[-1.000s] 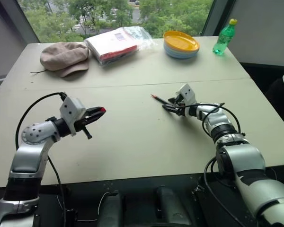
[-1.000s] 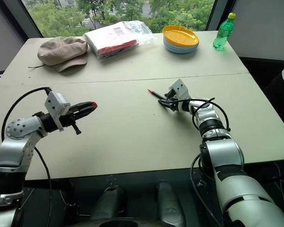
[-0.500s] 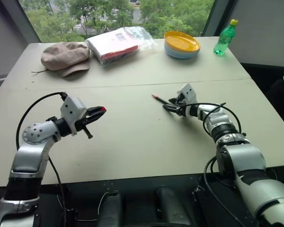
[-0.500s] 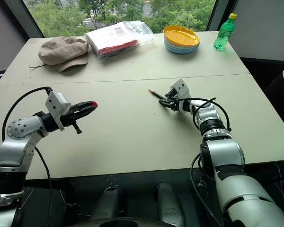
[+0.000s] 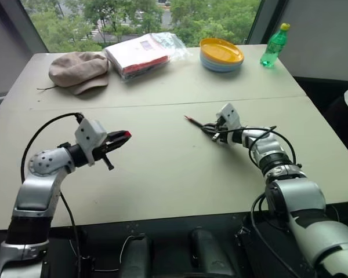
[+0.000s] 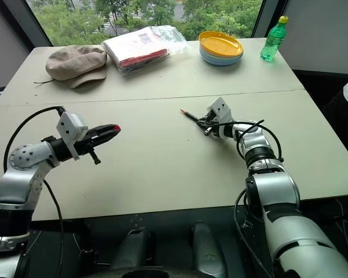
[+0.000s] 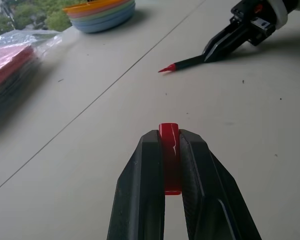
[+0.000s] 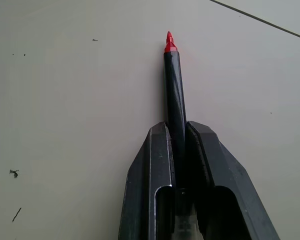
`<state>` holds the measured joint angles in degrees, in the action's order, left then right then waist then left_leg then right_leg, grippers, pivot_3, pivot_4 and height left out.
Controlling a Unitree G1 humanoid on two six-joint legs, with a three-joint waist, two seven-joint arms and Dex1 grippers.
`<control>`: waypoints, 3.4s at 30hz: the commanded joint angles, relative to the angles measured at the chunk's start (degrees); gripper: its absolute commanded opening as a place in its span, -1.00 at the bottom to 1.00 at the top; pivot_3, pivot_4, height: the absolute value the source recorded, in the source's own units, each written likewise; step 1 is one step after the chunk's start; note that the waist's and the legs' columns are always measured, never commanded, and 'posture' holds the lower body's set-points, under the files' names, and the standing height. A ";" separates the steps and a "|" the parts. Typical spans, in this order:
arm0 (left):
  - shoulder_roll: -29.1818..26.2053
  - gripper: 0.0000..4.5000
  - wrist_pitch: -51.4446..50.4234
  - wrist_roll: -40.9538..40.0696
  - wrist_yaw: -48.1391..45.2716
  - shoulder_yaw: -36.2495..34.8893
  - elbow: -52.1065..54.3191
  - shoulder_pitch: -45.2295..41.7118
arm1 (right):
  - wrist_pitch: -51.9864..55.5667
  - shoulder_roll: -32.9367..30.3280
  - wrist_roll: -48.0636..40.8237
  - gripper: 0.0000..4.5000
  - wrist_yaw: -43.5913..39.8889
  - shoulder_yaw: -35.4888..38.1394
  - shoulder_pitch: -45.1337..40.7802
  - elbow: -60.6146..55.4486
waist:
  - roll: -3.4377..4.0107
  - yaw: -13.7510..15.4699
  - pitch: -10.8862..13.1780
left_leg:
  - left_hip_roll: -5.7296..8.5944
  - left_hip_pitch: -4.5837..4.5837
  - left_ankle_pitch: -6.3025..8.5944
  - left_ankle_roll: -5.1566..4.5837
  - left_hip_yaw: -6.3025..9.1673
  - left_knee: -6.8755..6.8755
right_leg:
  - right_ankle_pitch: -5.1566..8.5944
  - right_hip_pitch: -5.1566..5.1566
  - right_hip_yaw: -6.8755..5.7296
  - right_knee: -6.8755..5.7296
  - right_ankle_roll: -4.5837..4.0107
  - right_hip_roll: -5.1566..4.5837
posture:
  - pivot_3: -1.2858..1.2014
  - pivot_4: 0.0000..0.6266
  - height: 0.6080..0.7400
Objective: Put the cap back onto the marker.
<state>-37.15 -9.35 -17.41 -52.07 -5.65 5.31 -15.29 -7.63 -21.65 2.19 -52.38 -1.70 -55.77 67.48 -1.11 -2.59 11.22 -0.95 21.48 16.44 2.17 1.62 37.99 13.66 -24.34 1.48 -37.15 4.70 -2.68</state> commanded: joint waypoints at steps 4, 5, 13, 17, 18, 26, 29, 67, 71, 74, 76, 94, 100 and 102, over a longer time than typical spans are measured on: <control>0.09 -1.00 12.56 3.37 -5.61 3.48 -10.63 -6.30 | -11.59 -4.89 5.80 -0.99 -5.52 -6.77 1.77 -10.04 | 0.04 0.05 0.02 | 0.00 0.01 0.00 0.00 -0.01 0.00 | 0.00 0.00 0.00 0.00 0.00 0.00 | 0.03 -0.52 1.00; 0.12 -1.00 15.46 4.35 -6.19 3.95 -13.25 -7.35 | -12.70 -5.60 6.13 -0.99 -5.92 -7.31 1.80 -11.46 | 0.04 0.06 0.02 | 0.01 0.01 0.00 0.00 -0.01 0.00 | 0.00 -0.01 -0.01 0.01 0.00 0.00 | 0.03 -0.52 1.00; 1.39 -1.00 34.72 7.72 -7.33 4.12 -34.75 -16.14 | -14.43 -8.02 5.63 -0.99 -8.59 -9.36 3.01 -24.77 | 0.04 0.07 0.02 | 0.00 0.03 0.00 0.00 -0.02 0.00 | 0.00 -0.05 -0.01 0.01 0.00 0.01 | 0.03 -0.52 1.00; 0.87 -1.00 44.54 10.62 -4.57 3.66 -45.17 -20.21 | -14.21 -7.41 6.04 -0.99 -8.84 -11.19 2.89 -30.75 | 0.04 0.14 0.02 | 0.00 0.04 0.00 0.00 -0.02 0.00 | 0.00 -0.05 -0.01 0.01 0.01 -0.01 | 0.03 -0.52 1.00; 0.64 -1.00 46.62 10.93 -4.58 3.67 -47.11 -20.93 | -14.03 -7.10 6.01 -0.99 -8.80 -11.59 2.82 -31.86 | 0.04 0.18 0.02 | 0.01 0.04 0.00 0.00 -0.02 0.01 | 0.00 -0.06 -0.02 0.00 0.01 -0.01 | 0.03 -0.52 1.00; 1.54 -1.00 38.83 3.71 -10.84 2.37 -47.92 -22.40 | -10.49 -4.55 5.99 -0.99 -7.16 -13.47 4.47 -38.35 | 0.04 0.27 0.02 | 0.01 0.08 0.00 0.00 -0.02 0.02 | 0.00 -0.08 -0.02 -0.01 0.01 -0.02 | 0.03 -0.52 1.00; 1.10 -1.00 28.47 -0.33 -14.94 2.09 -44.21 -21.70 | -10.09 -4.55 5.98 -0.99 -6.92 -13.51 4.65 -39.02 | 0.04 0.29 0.02 | 0.01 0.11 0.00 0.00 -0.01 0.04 | -0.01 -0.08 -0.04 -0.03 0.02 -0.01 | 0.03 -0.52 1.00; 3.16 -1.00 20.32 1.01 -23.77 5.86 -33.34 -19.98 | -4.36 -5.45 2.93 -0.99 -13.69 -15.07 6.32 -48.50 | 0.04 0.15 0.02 | 0.01 0.10 0.00 0.00 0.01 0.04 | 0.00 -0.10 -0.04 -0.03 0.01 0.02 | 0.03 -0.52 1.00; 3.05 -1.00 20.58 1.27 -23.41 5.73 -33.66 -20.00 | -4.13 -5.63 2.94 -0.99 -14.18 -15.50 6.43 -48.68 | 0.04 0.16 0.02 | 0.01 0.10 0.00 0.00 0.01 0.04 | 0.00 -0.10 -0.04 -0.03 0.01 0.02 | 0.03 -0.52 1.00; 3.05 -1.00 20.75 1.46 -23.30 5.63 -33.62 -19.73 | -4.04 -5.66 2.82 -0.99 -14.35 -15.63 6.50 -48.81 | 0.04 0.17 0.02 | 0.01 0.10 0.00 0.00 0.01 0.04 | 0.00 -0.10 -0.04 -0.03 0.01 0.02 | 0.03 -0.52 1.00; 3.08 -1.00 20.82 1.55 -23.24 5.65 -33.49 -19.49 | -3.96 -5.56 2.73 -0.99 -14.43 -15.68 6.52 -48.91 | 0.04 0.17 0.02 | 0.01 0.10 0.00 0.00 0.01 0.04 | 0.00 -0.10 -0.04 -0.03 0.01 0.02 | 0.03 -0.52 1.00; 3.90 -1.00 21.49 2.15 -23.43 6.53 -33.64 -19.77 | -2.54 -5.41 2.28 -0.99 -14.65 -15.77 7.05 -51.08 | 0.04 0.17 0.02 | 0.01 0.10 0.00 0.00 0.01 0.04 | 0.00 -0.10 -0.04 -0.03 0.01 0.02 | 0.03 -0.52 1.00; 4.37 -1.00 21.15 1.96 -23.60 6.83 -32.48 -19.55 | -1.79 -5.08 2.06 -0.99 -14.40 -16.00 7.53 -52.00 | 0.04 0.18 0.02 | 0.01 0.10 0.00 0.00 0.02 0.04 | 0.00 -0.10 -0.04 -0.03 0.01 0.02 | 0.03 -0.52 1.00; 4.55 -1.00 21.04 1.90 -23.56 6.98 -32.16 -19.58 | -1.55 -5.00 1.99 -0.99 -14.41 -16.04 7.66 -52.34 | 0.04 0.18 0.02 | 0.01 0.10 0.00 0.00 0.02 0.04 | 0.00 -0.10 -0.04 -0.03 0.01 0.02 | 0.03 -0.52 1.00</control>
<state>-32.94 11.05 -15.17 -75.44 1.30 -29.04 -34.38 -9.00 -27.04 5.40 -66.97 -17.74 -47.96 17.98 -1.07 -2.41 11.24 -0.94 21.59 16.44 2.17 1.63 38.03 13.66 -24.44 1.44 -37.18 4.71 -2.67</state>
